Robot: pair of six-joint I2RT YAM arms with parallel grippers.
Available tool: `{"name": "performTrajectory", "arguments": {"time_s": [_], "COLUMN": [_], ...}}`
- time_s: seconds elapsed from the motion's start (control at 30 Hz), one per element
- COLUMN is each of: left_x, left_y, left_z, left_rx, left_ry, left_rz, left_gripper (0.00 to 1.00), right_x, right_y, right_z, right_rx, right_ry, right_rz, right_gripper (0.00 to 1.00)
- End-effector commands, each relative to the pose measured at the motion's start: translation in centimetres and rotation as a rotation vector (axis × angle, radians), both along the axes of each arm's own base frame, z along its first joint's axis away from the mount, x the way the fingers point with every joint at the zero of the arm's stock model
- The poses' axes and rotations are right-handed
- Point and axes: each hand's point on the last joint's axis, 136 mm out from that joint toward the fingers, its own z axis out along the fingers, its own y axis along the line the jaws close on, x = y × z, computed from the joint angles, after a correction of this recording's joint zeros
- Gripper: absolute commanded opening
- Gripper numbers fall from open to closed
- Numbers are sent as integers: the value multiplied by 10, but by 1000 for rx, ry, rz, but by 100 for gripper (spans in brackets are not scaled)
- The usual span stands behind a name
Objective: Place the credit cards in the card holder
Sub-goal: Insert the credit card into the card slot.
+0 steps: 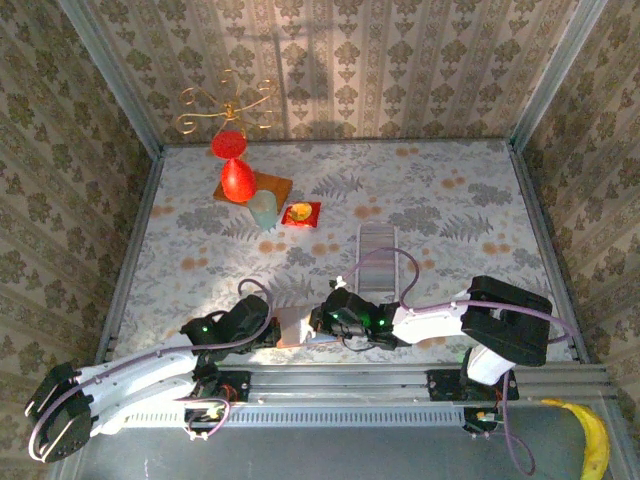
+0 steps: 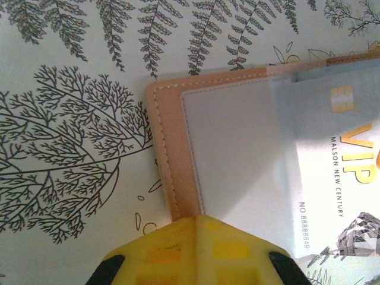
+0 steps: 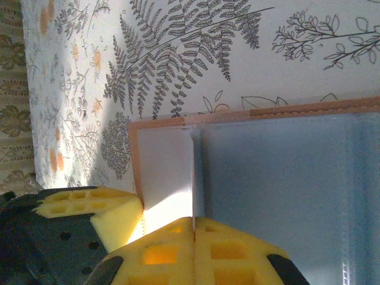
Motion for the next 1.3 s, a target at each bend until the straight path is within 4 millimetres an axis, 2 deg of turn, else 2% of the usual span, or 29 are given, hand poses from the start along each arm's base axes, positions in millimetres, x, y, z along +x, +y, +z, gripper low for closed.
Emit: {"name": "performTrajectory", "arguments": {"time_s": [0.0, 0.47, 0.7, 0.83, 0.9, 1.07, 1.27], "left_x": [-1, -3, -2, -2, -3, -2, -2], "left_y": [4, 5, 4, 4, 4, 4, 3], "left_z": [-6, -7, -7, -7, -7, -7, -6], "left_rx": [10, 12, 8, 9, 9, 3, 1], "left_ry": [4, 12, 10, 9, 11, 9, 5], "left_rz": [4, 5, 8, 5, 4, 7, 4], "left_gripper": [4, 4, 4, 4, 3, 3, 3], "right_x": [-1, 1, -4, -5, -3, -1, 0], "right_y": [6, 11, 19, 14, 6, -7, -15], "right_z": [1, 3, 1, -3, -7, -9, -14], "right_rx": [40, 137, 130, 55, -30, -189, -307], "right_ry": [3, 2, 17, 12, 3, -25, -34], "right_rz": [-5, -31, 19, 33, 35, 53, 81], "right_gripper": [0, 0, 0, 22, 23, 35, 39]}}
